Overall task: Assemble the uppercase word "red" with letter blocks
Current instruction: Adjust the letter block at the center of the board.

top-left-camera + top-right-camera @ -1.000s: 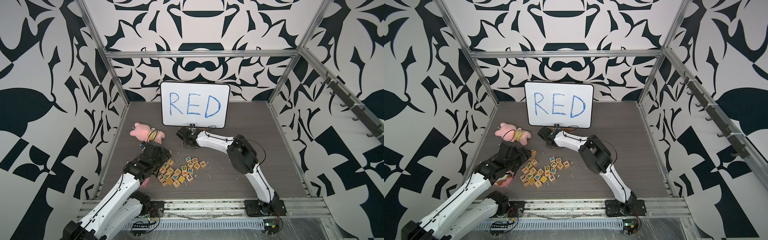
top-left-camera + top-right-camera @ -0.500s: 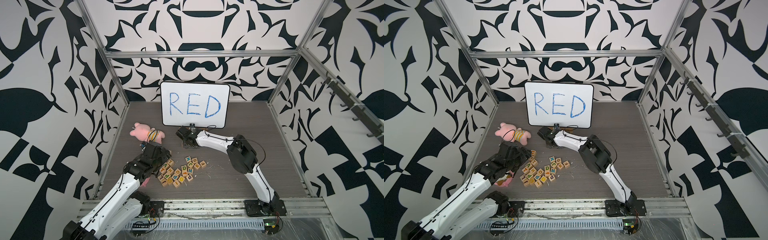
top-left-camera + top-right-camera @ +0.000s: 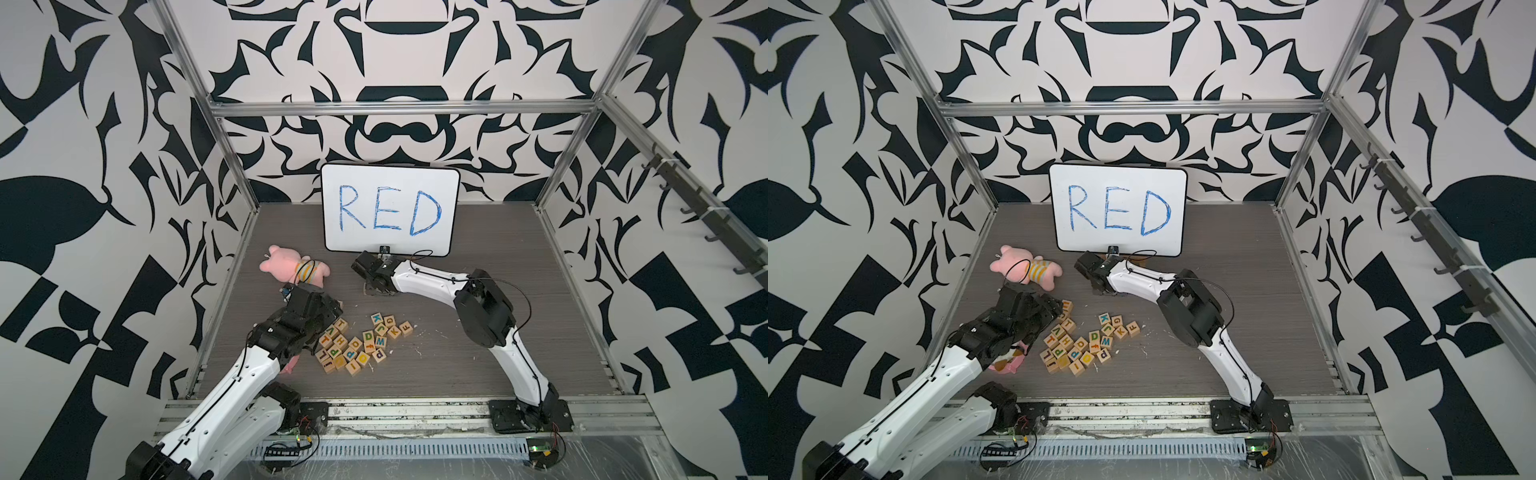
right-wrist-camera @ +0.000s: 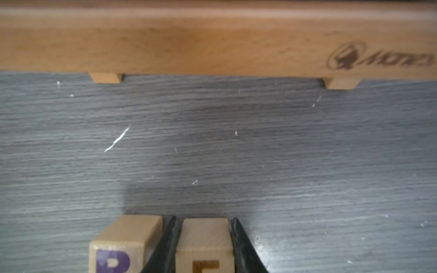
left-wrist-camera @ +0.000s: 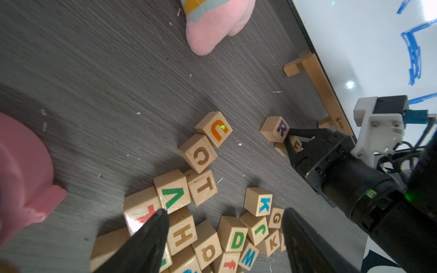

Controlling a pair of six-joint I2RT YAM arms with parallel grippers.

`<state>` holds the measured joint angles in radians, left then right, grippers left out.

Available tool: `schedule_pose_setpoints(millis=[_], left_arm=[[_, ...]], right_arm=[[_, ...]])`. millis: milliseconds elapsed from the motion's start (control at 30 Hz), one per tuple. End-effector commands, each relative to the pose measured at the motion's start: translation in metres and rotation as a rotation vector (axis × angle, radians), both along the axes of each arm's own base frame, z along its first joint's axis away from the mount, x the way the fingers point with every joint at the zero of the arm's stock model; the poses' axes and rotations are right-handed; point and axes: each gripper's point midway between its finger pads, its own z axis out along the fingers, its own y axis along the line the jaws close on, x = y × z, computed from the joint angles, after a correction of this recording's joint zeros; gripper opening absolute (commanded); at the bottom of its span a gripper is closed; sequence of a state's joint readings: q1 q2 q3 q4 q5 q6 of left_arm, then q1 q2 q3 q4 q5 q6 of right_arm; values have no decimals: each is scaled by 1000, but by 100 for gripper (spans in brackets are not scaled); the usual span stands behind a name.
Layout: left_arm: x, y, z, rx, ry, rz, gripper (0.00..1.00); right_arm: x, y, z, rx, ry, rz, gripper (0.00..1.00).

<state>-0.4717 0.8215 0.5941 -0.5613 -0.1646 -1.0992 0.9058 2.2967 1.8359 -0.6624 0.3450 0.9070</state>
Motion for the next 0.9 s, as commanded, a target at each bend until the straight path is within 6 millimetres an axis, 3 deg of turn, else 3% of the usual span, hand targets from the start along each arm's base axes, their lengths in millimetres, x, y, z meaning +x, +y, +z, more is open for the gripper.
schedule_pose_setpoints(millis=[0, 867], left_arm=[[1, -1, 1, 9, 1, -13, 80], [0, -2, 7, -2, -6, -15, 80]], right_arm=[[9, 5, 24, 17, -50, -7, 30], [11, 6, 28, 29, -62, -14, 38]])
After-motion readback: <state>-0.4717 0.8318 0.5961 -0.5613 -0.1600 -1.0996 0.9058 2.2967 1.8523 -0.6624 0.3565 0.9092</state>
